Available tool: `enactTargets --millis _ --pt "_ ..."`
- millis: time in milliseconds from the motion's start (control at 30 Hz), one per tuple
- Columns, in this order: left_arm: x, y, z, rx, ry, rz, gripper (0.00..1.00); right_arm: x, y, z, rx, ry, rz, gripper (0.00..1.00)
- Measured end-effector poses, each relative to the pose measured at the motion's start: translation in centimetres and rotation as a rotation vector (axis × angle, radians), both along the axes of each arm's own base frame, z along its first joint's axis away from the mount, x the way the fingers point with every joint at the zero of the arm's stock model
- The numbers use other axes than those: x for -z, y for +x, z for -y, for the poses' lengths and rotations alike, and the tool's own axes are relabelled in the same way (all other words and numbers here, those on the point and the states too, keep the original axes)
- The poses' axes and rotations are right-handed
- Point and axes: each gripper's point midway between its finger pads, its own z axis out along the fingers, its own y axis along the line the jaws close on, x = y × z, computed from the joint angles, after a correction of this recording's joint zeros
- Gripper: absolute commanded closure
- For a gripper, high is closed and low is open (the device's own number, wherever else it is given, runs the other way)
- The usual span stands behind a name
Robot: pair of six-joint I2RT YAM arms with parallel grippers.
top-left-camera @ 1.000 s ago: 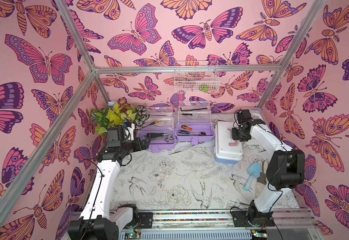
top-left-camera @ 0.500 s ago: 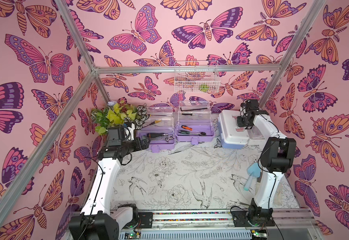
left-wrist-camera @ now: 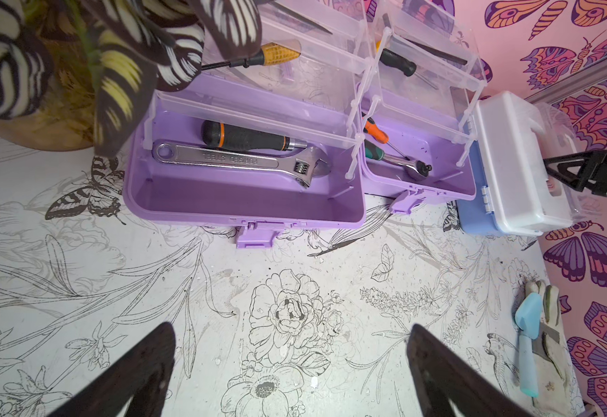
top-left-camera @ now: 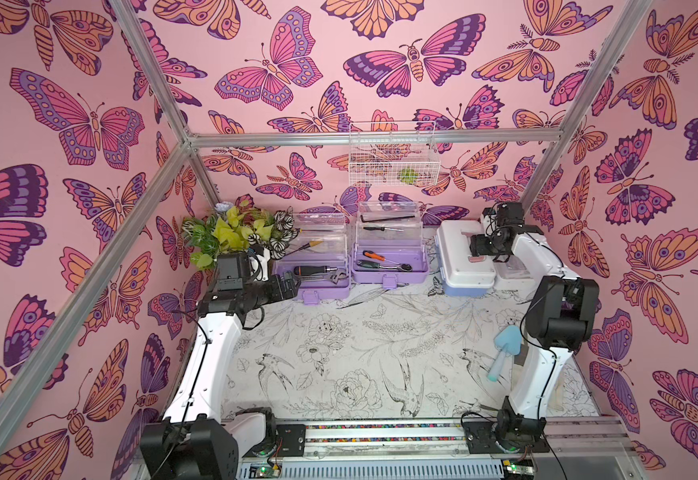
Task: Close toolboxes
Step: Move the toolbox to the center of the board.
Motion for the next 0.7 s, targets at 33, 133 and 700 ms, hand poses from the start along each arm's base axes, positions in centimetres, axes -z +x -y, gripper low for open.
enactTargets --millis 33,133,700 --pt "0.0 0.0 0.0 0.0 0.0 0.0 0.0 -0.3 -0.6 -0.4 -0.002 0.012 0.004 0.2" --pt "0.0 0.0 0.0 0.0 0.0 0.0 0.0 -2.1 -1.6 -2.4 -0.024 0.031 0.043 0.2" --pt "0.3 -0.1 0.1 0.006 -0.006 -0.002 0.0 -3.1 -5.9 -27.1 -0.491 0.125 0.108 0.31"
